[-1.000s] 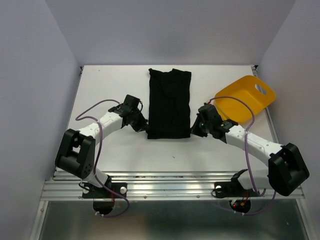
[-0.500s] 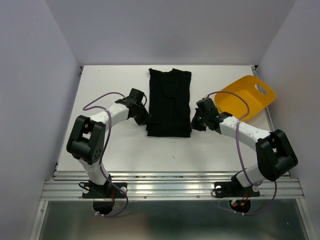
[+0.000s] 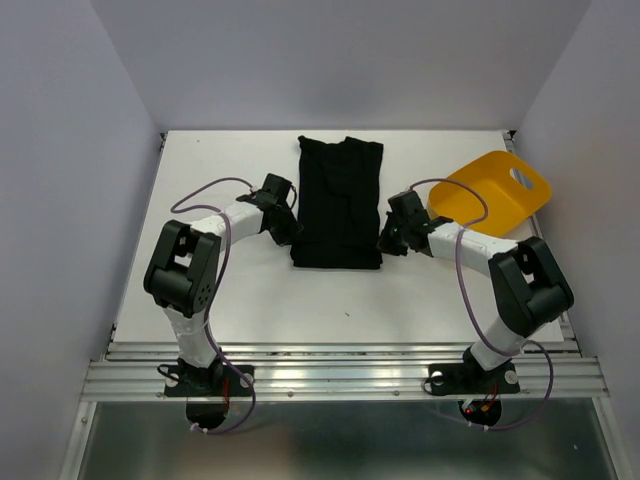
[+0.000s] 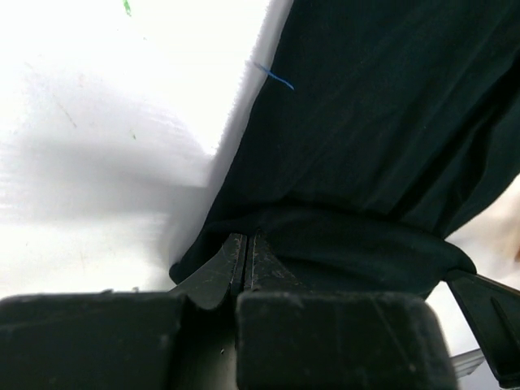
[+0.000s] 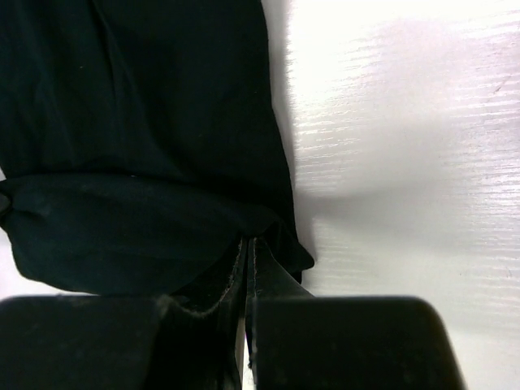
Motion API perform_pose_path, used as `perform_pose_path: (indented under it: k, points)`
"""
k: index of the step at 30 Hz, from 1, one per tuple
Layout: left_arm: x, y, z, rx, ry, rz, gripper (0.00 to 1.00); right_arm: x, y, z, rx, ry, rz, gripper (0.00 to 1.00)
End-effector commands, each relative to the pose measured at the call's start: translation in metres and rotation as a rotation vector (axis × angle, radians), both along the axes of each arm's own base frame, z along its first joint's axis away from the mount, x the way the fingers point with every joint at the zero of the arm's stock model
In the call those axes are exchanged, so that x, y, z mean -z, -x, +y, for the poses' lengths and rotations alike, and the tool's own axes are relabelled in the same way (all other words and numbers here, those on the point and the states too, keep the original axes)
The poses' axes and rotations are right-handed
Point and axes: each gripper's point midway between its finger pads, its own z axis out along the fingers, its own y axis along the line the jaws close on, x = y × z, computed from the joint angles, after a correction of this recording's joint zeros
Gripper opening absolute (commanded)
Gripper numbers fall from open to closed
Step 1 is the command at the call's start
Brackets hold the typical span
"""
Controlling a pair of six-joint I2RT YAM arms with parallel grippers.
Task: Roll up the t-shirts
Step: Roll the T-shirt to the center of the board.
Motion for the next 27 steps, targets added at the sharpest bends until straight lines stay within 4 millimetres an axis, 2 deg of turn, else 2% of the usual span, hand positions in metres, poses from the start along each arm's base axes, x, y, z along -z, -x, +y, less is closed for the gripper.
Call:
perform_pose_path:
  k: [1, 3, 4, 5, 7, 9, 10, 13, 15, 16, 17, 18, 20, 21, 24, 27]
  points:
    - [-0.001, -0.020, 0.015, -0.008, -0.080, -0.052, 0.00, -0.012, -0.019, -0.005, 0.016, 0.016, -0.057, 0.05]
    - [0.001, -0.020, 0.015, -0.006, -0.084, -0.051, 0.00, -0.022, -0.018, -0.006, 0.015, 0.005, -0.075, 0.14]
    - [0.002, -0.020, 0.015, -0.005, -0.086, -0.048, 0.00, -0.027, -0.017, -0.006, 0.013, 0.000, -0.085, 0.24]
    - [0.003, -0.020, 0.015, -0.003, -0.086, -0.047, 0.00, -0.033, -0.015, -0.004, 0.006, -0.013, -0.091, 0.30]
    - [0.004, -0.021, 0.015, 0.003, -0.088, -0.048, 0.00, -0.052, -0.010, -0.005, -0.007, -0.032, -0.124, 0.39]
    - [0.004, -0.021, 0.015, 0.005, -0.088, -0.047, 0.00, -0.063, -0.005, -0.006, -0.009, -0.042, -0.136, 0.43]
    - [0.006, -0.021, 0.014, 0.008, -0.087, -0.045, 0.00, -0.075, -0.003, -0.007, -0.010, -0.053, -0.161, 0.46]
    - [0.008, -0.021, 0.013, 0.011, -0.083, -0.042, 0.00, -0.085, 0.008, 0.001, -0.047, -0.061, -0.173, 0.47]
    - [0.007, -0.022, 0.012, 0.011, -0.080, -0.044, 0.00, -0.091, 0.010, 0.011, -0.077, -0.056, -0.184, 0.45]
    - [0.007, -0.023, 0.012, 0.011, -0.079, -0.045, 0.00, -0.092, 0.016, 0.025, -0.118, -0.053, -0.188, 0.38]
    - [0.007, -0.022, 0.011, 0.013, -0.077, -0.044, 0.00, -0.090, 0.013, 0.033, -0.138, -0.042, -0.189, 0.33]
    - [0.008, -0.023, 0.012, 0.011, -0.079, -0.043, 0.00, -0.089, 0.014, 0.042, -0.161, -0.042, -0.186, 0.20]
    - [0.007, -0.023, 0.012, 0.012, -0.079, -0.046, 0.00, -0.085, 0.017, 0.063, -0.220, -0.050, -0.178, 0.11]
    - [0.005, -0.024, 0.011, 0.014, -0.076, -0.051, 0.00, -0.080, 0.012, 0.071, -0.236, -0.043, -0.172, 0.05]
    - [0.002, -0.024, 0.009, 0.023, -0.071, -0.057, 0.00, -0.072, 0.001, 0.079, -0.234, -0.038, -0.169, 0.02]
    - [0.000, -0.025, 0.009, 0.026, -0.069, -0.065, 0.00, -0.064, -0.010, 0.077, -0.208, 0.002, -0.173, 0.02]
